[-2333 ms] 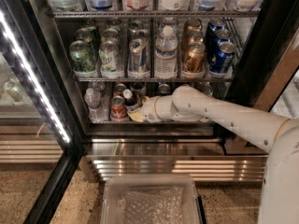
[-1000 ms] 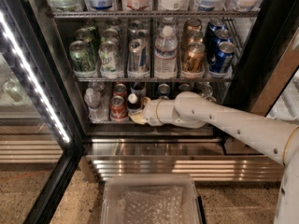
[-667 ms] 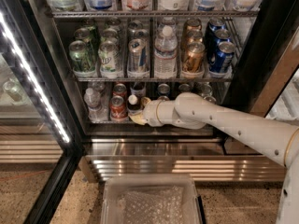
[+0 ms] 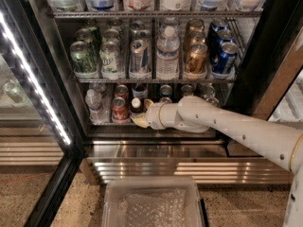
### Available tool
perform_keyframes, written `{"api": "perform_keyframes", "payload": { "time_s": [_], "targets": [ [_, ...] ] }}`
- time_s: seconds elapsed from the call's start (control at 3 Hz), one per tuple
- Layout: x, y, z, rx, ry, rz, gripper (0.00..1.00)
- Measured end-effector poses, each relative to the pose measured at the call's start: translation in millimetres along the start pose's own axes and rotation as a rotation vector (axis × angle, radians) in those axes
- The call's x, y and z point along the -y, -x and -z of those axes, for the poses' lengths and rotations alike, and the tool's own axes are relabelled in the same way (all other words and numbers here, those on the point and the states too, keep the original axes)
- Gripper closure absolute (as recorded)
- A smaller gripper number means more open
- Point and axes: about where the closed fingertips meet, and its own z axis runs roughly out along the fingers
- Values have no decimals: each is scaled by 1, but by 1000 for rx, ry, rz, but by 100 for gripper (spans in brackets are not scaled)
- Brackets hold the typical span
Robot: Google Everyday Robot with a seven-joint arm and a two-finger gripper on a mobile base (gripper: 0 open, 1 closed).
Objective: Pick blue plastic bottle from bottom shelf of fridge
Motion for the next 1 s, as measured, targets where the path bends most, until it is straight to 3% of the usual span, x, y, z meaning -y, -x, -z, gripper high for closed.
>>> {"api": "perform_keyframes", "payload": {
  "time_s": [1.0],
  "targets": [
    [1,25,16,40,-12,42,100]
  ]
}}
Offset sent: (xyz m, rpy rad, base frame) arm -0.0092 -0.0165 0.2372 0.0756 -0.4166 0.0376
